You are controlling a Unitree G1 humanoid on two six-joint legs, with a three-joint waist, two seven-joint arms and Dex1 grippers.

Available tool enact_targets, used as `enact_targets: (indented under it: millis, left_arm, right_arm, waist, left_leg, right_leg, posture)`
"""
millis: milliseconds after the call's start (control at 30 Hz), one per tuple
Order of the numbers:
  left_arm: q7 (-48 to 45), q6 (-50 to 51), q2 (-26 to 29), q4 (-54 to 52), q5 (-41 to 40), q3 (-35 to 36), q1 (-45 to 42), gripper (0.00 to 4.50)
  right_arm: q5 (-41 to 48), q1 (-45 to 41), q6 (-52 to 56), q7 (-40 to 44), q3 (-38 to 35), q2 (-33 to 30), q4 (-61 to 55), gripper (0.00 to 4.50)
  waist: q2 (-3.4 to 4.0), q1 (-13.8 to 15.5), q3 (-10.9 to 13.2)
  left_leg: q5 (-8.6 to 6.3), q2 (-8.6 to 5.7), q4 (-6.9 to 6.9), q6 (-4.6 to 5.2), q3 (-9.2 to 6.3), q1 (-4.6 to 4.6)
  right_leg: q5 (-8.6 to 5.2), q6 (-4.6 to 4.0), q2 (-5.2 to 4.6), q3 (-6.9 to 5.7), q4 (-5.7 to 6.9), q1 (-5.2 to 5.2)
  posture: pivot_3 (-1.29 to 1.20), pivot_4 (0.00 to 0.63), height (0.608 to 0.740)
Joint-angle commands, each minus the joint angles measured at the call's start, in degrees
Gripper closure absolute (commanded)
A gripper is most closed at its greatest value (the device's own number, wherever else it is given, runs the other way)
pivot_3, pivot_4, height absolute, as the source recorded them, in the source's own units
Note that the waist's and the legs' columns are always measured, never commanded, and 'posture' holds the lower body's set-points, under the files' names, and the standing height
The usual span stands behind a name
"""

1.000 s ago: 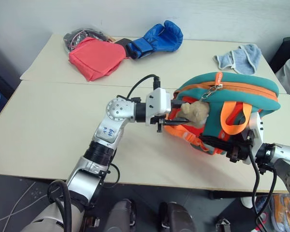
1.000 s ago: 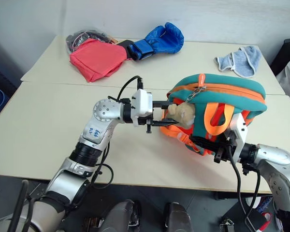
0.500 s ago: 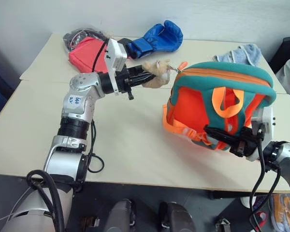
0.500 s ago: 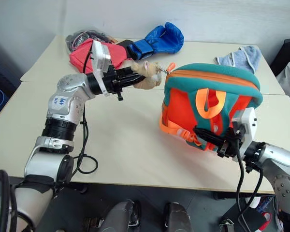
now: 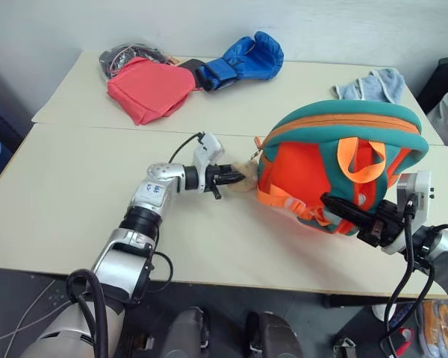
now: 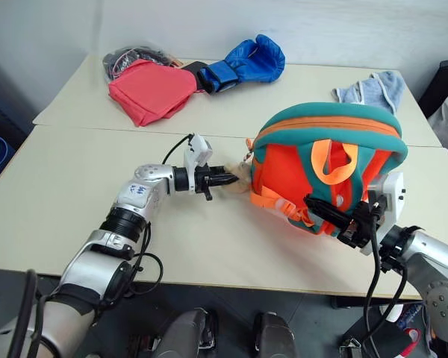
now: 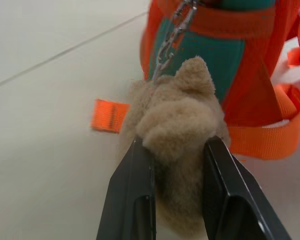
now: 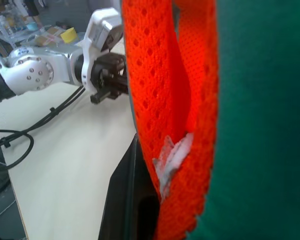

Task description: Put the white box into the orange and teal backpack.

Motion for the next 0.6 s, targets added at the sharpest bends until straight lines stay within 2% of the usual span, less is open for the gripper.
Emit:
enact_targets:
  millis: [33,67,133,300,367,433,467,533,600]
  left_arm:
    - [-2.7,-1.0,2.3,-3.4,1.3,-0.8,3.9,3.73]
    - [-3.1,-1.1,3.2,-5.4,-0.5,1.2,4.8,3.40]
    - [-4.4,-0.4,6.0,-9.3,-2.6,3.9,6.4,2.84]
    - [-12.9,-0.2,15.3,-17.8,-6.2,6.6,12.6,1.37]
    - [-15.0,-3.7,19.2,-19.4,-6.1,8.4,15.9,0.71]
    - [-17.5,-10.2,22.1,-20.6,-7.1,11.5,20.1,0.15]
    - [-18.3,-12.8,23.4,-21.3,-7.8,13.3,22.5,0.00]
    - [-18.4,-15.6,26.1,-22.4,-7.3,15.6,27.3,0.00]
    - [-17.3,-16.8,28.7,-24.8,-6.7,18.2,33.8,0.00]
  right_arm:
    - [-0.9,0.2,-2.9,-0.7,-1.9,1.3,-0.4,4.50]
    - [-2.1,0.1,-3.6,-1.0,-1.7,1.7,0.2,4.50]
    - [-5.0,0.3,-5.6,0.8,-0.8,1.1,1.1,3.79]
    - [-10.7,1.6,-11.3,4.7,-2.2,-0.6,1.6,2.36]
    - [-13.9,4.5,-14.6,7.0,-4.0,-1.5,1.5,1.64]
    - [-20.8,9.9,-23.3,11.8,-6.1,-2.9,3.4,1.03]
    - [-23.7,12.6,-28.1,14.4,-7.5,-3.3,4.9,0.66]
    - [-28.3,16.6,-37.5,18.9,-10.0,-3.9,8.9,0.05]
    - [-29.0,19.1,-41.9,21.6,-13.4,-4.4,14.4,0.05]
  waist:
    - [0.02,-0.1,0.0]
    - [0.04,-0.1,0.0]
    - [0.04,-0.2,0.0]
    - [0.06,-0.5,0.0]
    - [0.08,-0.5,0.0]
    - [0.08,0.0,0.0]
    - [0.08,0.2,0.0]
    - [0.08,0.2,0.0]
    - [0.08,-0.1,0.0]
  left_leg:
    - [-0.01,0.00,0.00,-0.02,0.00,0.02]
    - [-0.01,0.01,0.00,-0.03,0.00,0.03]
    - [-0.01,0.02,-0.01,-0.03,0.01,0.04]
    - [0.00,0.03,-0.10,-0.08,0.02,0.03]
    - [0.00,0.03,-0.11,-0.07,0.03,0.02]
    - [-0.02,0.02,-0.14,-0.05,0.02,0.03]
    - [-0.03,0.02,-0.15,-0.04,0.02,0.01]
    - [-0.11,-0.01,-0.15,0.02,0.00,0.02]
    - [-0.16,-0.03,-0.16,0.07,0.04,0.04]
  right_leg:
    - [0.00,0.00,0.00,0.02,-0.05,0.00]
    - [0.00,0.00,0.00,0.02,-0.16,0.00]
    - [0.00,0.00,0.00,0.05,-0.20,0.01]
    - [-0.01,-0.02,0.01,0.05,-0.20,-0.06]
    - [-0.01,-0.02,0.01,0.05,-0.22,-0.05]
    - [-0.01,-0.02,0.00,0.06,-0.30,-0.02]
    - [-0.01,-0.02,-0.01,0.05,-0.36,-0.02]
    - [-0.01,-0.01,-0.05,0.06,-0.41,0.03]
    - [0.00,0.01,-0.06,0.11,-0.43,0.04]
  posture:
    - [0.00,0.150,0.740]
    - [0.00,0.150,0.740]
    - [0.00,0.150,0.740]
    - [0.00,0.150,0.740]
    - [0.00,0.150,0.740]
    - [0.00,0.150,0.740]
    - [0.00,0.150,0.740]
    - [0.00,0.150,0.740]
    - [0.00,0.150,0.740]
